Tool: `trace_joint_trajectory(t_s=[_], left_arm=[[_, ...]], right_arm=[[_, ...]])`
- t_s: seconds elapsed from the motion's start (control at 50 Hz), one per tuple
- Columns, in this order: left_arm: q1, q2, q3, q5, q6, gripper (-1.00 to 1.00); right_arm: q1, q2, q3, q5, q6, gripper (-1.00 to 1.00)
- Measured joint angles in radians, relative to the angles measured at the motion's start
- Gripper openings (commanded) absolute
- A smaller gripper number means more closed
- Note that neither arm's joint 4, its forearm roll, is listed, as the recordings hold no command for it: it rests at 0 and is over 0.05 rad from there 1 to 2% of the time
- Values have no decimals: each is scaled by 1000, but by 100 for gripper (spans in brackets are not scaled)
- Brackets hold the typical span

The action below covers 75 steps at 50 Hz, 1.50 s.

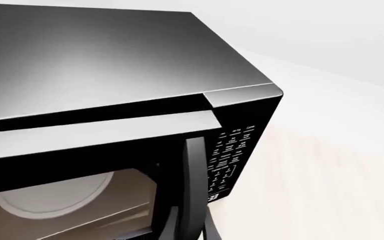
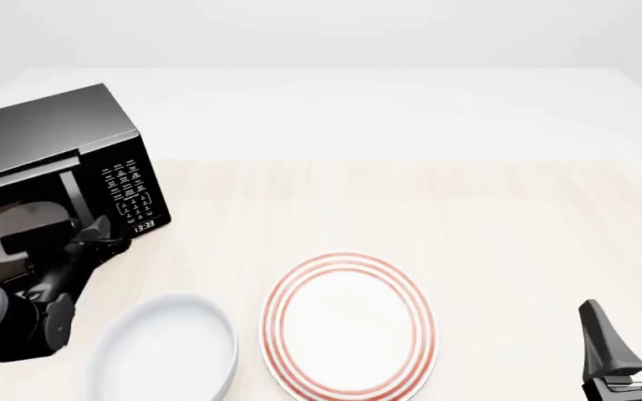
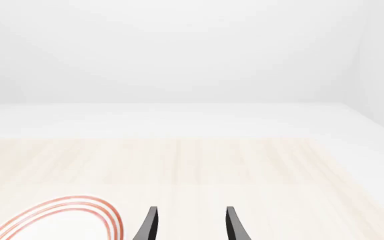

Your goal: Open the microwave.

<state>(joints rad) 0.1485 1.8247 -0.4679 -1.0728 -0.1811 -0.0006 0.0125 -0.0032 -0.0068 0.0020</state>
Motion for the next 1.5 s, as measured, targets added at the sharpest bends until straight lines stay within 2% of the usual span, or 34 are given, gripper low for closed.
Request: trace_joint_trajectory(t_s=[0.72,1.5], left_arm=[[0,-89,169,-71,13,-100],[10,-237,348,-69,48,-100]], right_arm=[[0,0,0,0,0,100],[0,0,0,0,0,100]])
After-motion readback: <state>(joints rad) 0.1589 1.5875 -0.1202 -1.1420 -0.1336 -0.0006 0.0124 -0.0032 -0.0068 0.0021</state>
